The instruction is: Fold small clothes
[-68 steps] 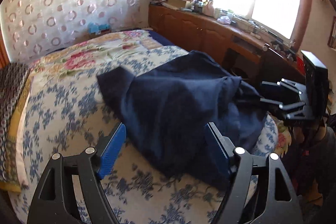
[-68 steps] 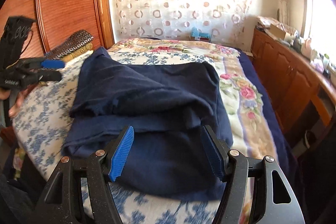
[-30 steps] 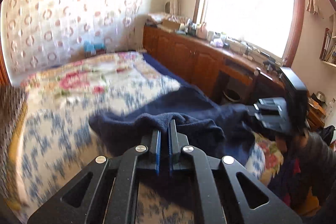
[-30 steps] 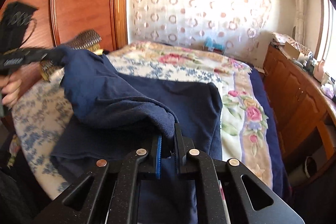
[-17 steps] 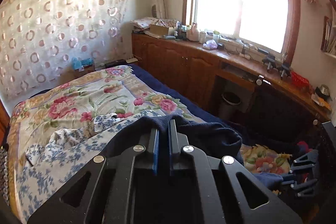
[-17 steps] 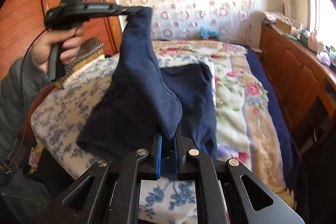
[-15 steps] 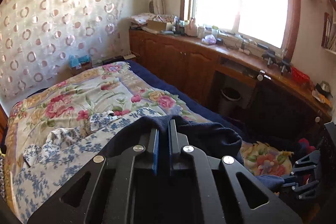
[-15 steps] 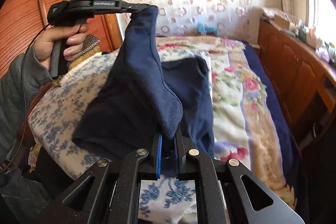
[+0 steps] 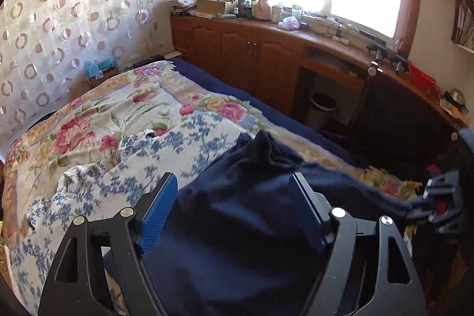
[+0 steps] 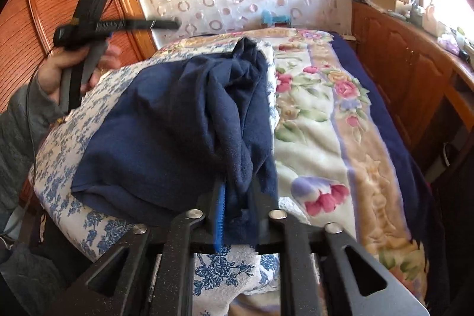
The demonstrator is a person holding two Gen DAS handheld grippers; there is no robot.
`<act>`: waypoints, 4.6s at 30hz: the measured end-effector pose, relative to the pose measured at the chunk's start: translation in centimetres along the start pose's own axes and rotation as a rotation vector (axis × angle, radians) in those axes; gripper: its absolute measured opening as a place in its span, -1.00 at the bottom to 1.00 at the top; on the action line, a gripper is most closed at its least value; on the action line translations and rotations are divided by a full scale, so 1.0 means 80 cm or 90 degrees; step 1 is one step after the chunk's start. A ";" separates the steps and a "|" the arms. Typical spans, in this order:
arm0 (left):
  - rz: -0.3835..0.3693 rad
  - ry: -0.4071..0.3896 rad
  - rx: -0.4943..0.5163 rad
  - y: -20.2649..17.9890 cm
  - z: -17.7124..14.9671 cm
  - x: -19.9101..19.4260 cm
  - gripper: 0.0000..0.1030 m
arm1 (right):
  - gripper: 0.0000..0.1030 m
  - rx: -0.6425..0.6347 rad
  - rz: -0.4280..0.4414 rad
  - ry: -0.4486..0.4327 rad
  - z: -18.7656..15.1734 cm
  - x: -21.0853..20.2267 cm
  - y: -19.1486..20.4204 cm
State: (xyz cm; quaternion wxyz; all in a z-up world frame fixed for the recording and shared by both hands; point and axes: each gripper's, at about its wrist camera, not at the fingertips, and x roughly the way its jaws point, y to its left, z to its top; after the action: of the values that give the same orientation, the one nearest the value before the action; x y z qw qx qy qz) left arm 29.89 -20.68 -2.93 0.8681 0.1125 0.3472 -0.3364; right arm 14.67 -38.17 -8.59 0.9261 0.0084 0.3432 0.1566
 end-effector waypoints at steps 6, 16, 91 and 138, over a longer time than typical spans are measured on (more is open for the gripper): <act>-0.011 0.014 -0.022 0.025 -0.045 -0.012 0.51 | -0.27 -0.004 -0.046 -0.044 0.023 -0.032 0.002; 0.005 0.023 -0.050 0.054 -0.089 -0.023 0.52 | -0.15 -0.067 -0.037 -0.043 0.142 0.053 0.029; -0.076 0.089 -0.109 -0.093 -0.256 -0.101 -0.03 | -0.89 0.012 -0.012 -0.017 0.024 -0.030 0.011; -0.062 0.044 -0.115 -0.092 -0.264 -0.143 -0.92 | -0.58 0.070 -0.065 0.015 -0.042 0.020 0.001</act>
State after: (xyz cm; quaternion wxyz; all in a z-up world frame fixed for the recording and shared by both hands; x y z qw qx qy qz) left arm 7.82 -11.32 -10.35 0.8448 0.0287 0.4109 -0.3415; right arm 13.62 -37.93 -12.19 0.9268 0.0400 0.3624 0.0904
